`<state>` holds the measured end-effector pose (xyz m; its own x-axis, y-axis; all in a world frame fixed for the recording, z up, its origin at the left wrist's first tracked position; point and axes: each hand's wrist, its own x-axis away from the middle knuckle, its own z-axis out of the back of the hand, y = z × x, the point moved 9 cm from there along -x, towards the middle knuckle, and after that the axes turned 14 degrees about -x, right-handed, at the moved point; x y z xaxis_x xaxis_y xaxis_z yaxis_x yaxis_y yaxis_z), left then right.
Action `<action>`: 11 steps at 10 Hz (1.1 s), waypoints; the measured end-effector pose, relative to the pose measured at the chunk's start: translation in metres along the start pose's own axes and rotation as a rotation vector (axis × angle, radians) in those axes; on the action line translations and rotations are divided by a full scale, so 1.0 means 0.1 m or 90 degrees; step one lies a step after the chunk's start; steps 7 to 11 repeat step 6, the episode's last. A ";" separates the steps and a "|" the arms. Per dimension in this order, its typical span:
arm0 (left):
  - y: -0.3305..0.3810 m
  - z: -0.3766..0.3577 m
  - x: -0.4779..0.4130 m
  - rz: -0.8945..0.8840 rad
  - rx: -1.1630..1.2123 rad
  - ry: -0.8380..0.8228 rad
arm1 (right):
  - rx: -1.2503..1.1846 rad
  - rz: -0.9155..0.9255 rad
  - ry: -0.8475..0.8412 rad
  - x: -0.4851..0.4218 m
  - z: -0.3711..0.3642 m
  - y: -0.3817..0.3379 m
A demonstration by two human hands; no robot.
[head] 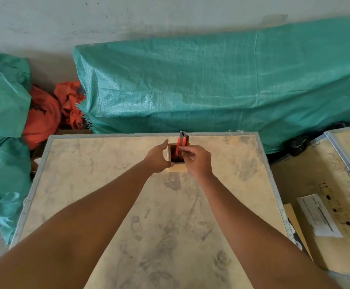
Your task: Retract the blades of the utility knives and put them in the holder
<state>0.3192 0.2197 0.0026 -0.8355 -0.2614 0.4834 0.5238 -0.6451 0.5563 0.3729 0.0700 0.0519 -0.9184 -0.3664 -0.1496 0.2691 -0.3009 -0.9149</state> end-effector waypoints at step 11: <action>0.08 0.10 0.26 -0.008 0.146 0.063 | -0.067 -0.027 0.025 0.02 0.20 -0.21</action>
